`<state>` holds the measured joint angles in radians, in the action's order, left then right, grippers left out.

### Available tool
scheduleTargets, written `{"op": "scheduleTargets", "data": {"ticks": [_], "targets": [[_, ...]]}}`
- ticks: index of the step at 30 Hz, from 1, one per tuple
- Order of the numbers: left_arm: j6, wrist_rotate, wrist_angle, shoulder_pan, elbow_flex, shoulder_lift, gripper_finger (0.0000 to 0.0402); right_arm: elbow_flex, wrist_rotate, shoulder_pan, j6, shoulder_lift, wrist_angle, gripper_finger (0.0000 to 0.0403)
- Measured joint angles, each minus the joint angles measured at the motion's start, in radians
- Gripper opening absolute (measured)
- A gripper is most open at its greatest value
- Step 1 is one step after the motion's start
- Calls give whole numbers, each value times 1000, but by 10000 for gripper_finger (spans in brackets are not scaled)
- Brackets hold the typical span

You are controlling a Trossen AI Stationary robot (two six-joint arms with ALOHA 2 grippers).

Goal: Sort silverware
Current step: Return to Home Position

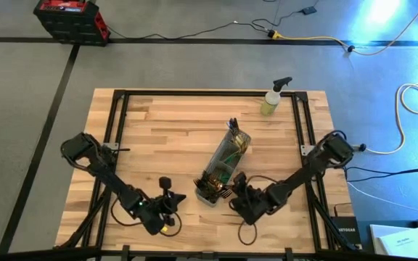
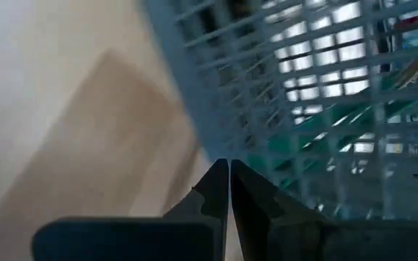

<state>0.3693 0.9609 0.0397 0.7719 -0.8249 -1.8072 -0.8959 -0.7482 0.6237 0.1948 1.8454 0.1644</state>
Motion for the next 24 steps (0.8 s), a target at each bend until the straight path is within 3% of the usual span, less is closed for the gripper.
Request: {"op": "scheduleTargets", "data": {"ticks": [6, 11, 15, 24], "targets": [[88, 72, -73, 47, 0, 1, 0, 0, 22, -121, 118, 2, -160, 0], [418, 220, -321, 115, 0, 3, 0, -1, 41, -243, 192, 46, -352, 0], [630, 221, -454, 157, 0, 3, 0, -1, 81, -337, 263, 71, -458, 0], [690, 197, -436, 191, 0, 3, 0, -2, 178, -521, 124, 72, -622, 0]]}}
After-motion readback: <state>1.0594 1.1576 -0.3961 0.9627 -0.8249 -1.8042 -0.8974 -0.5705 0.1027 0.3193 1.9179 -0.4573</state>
